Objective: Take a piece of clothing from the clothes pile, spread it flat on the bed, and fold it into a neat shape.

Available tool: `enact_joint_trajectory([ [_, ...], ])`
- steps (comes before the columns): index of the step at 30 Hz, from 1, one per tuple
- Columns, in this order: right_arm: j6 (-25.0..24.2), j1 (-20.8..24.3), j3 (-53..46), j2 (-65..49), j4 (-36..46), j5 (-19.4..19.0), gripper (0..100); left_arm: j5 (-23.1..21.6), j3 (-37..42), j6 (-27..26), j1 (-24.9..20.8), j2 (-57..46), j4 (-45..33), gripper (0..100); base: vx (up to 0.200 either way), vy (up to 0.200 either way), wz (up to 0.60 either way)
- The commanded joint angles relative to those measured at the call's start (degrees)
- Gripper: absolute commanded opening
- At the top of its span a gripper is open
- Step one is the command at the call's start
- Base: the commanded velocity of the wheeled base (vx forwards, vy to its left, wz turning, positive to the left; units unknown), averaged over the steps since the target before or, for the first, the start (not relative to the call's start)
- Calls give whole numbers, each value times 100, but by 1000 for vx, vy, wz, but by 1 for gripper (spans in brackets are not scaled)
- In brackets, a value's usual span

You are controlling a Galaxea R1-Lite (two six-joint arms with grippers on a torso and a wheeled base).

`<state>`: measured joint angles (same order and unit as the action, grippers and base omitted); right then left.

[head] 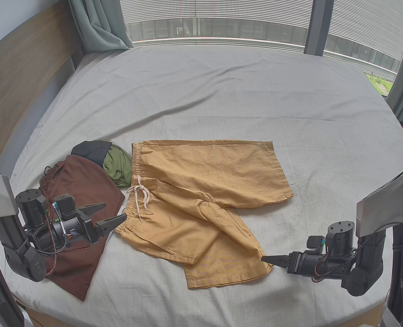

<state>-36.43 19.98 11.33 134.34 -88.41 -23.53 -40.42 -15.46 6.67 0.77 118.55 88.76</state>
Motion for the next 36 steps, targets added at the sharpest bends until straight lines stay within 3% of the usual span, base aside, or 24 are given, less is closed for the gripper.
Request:
enact_joint_trajectory([
  [1, -154, 190, 63, 57, -1, -3, 100, -1, -1, 1, 11, 10, 1, 100, 0, 0, 0],
  [9, -225, 419, 89, 110, -10, 6, 100, -1, -1, 1, 2, 10, 1, 100, 0, 0, 0],
  [15, -734, 612, 300, 84, -19, 41, 100, 8, 8, -8, 2, 1, 1, 100, 0, 0, 0],
  [32, -726, 524, 133, -268, -1, 59, 100, 8, 8, -16, -15, 36, 1, 100, 0, 0, 0],
  [33, -726, 524, 124, -268, -1, 59, 0, 8, 8, -25, -15, 36, 10, 100, 0, 0, 0],
  [36, -726, 524, 124, -233, -1, 76, 0, 8, 8, -69, -15, 45, 10, 100, 0, 0, 0],
])
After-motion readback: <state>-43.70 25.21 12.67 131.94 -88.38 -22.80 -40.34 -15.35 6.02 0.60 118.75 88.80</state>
